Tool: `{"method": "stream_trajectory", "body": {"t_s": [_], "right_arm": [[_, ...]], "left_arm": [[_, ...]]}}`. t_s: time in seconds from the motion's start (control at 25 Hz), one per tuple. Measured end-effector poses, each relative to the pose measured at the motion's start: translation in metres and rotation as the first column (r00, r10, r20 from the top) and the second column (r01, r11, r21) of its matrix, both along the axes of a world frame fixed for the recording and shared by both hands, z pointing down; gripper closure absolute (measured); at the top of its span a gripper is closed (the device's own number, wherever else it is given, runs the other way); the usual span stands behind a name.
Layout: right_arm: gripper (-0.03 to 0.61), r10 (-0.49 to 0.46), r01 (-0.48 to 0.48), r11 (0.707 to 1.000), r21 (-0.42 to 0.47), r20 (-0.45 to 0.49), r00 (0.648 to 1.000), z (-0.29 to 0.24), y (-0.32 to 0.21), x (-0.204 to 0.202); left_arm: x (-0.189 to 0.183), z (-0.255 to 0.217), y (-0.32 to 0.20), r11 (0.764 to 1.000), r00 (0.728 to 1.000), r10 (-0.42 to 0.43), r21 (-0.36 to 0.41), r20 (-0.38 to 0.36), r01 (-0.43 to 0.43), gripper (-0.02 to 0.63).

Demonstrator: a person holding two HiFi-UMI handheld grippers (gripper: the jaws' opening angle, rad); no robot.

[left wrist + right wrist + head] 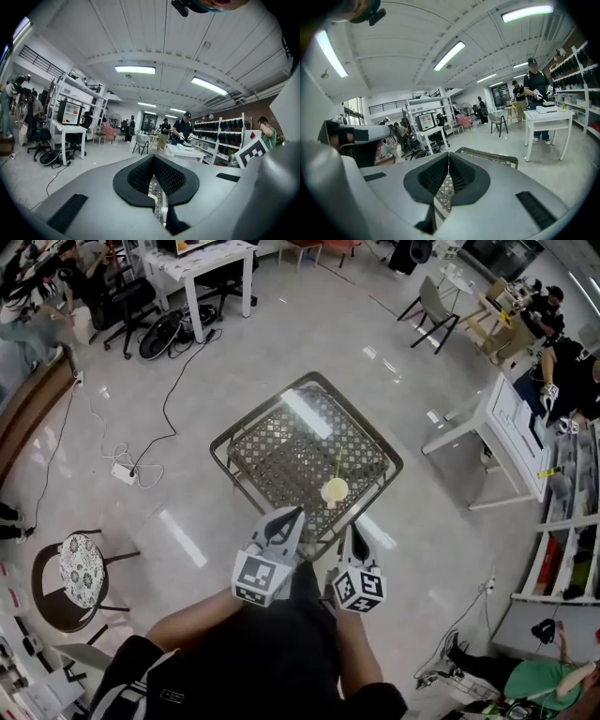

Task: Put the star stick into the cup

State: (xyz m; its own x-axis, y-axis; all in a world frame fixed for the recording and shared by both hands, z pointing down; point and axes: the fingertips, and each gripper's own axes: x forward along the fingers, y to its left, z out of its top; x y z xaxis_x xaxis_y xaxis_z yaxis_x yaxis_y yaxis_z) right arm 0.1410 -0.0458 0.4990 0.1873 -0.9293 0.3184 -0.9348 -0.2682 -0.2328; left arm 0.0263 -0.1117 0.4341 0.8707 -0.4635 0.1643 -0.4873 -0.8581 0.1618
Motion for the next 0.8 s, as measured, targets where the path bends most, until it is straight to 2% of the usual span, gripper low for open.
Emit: {"method": "stream_trajectory", "body": {"t_s": [0.32,0.64,0.8], "right_arm": [[0.566,0.011,-0.009,0.997,0.08,-0.026,1.0,-0.051,0.047,-0.027],[0.568,-0.004,0.007,0.993,0.115,-0.028,1.0,-0.058,0.072,-0.041],[0.568,-0.017,0.022,0.993,0.116,-0.04,0.999,-0.058,0.074,-0.035]], "left_arm": [[-0.016,-0.014,0.028,1.0,1.0,-0.011,0.007,-0.023,0.011,0.598],[-0.017,-0.018,0.051,1.0,0.999,-0.007,0.01,-0.036,0.007,0.598],[-0.01,-0.014,0.057,1.0,0.999,-0.013,-0.002,-0.033,0.013,0.598]]}}
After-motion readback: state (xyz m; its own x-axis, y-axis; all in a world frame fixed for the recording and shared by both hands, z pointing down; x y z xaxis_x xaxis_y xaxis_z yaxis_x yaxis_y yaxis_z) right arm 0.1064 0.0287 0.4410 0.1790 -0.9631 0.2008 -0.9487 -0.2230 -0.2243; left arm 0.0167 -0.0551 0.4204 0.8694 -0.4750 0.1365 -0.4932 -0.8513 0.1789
